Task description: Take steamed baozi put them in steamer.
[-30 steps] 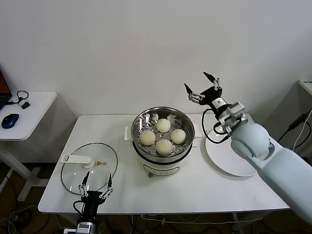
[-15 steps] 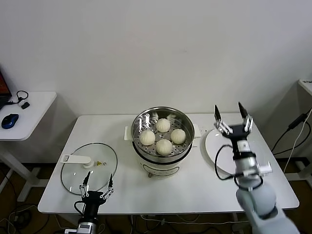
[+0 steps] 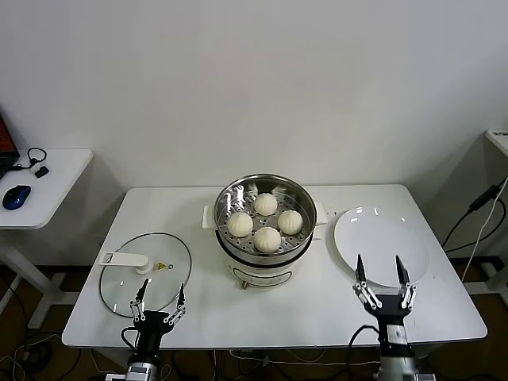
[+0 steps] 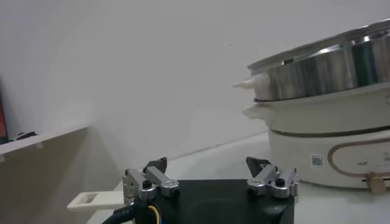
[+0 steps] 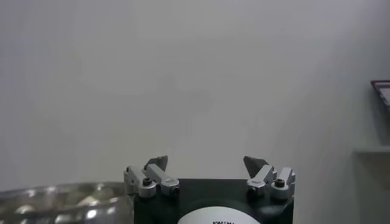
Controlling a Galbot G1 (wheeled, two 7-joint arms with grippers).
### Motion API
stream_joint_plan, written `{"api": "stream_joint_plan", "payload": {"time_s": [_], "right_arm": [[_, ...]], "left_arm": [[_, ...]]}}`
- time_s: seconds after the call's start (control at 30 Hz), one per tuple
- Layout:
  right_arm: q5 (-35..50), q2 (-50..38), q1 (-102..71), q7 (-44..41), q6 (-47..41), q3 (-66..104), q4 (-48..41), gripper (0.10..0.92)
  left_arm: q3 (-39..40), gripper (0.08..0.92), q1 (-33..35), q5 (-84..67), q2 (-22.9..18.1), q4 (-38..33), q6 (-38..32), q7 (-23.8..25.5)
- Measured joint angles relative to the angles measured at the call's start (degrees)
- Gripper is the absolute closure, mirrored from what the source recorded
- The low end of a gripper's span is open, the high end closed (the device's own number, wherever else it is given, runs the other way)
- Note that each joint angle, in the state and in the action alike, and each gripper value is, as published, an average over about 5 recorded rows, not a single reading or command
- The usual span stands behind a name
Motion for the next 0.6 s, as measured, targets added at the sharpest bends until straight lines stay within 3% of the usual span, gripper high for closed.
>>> {"api": "stream_joint_plan", "payload": {"time_s": [0.6], "right_arm": [[-1.78,1.48,-6.27,0.00,5.44,-3.24,-2.56,0.203]], "left_arm": [[-0.26,0.177,0.12,0.09,0.00,-0.35,-0.07,-0.05]]}}
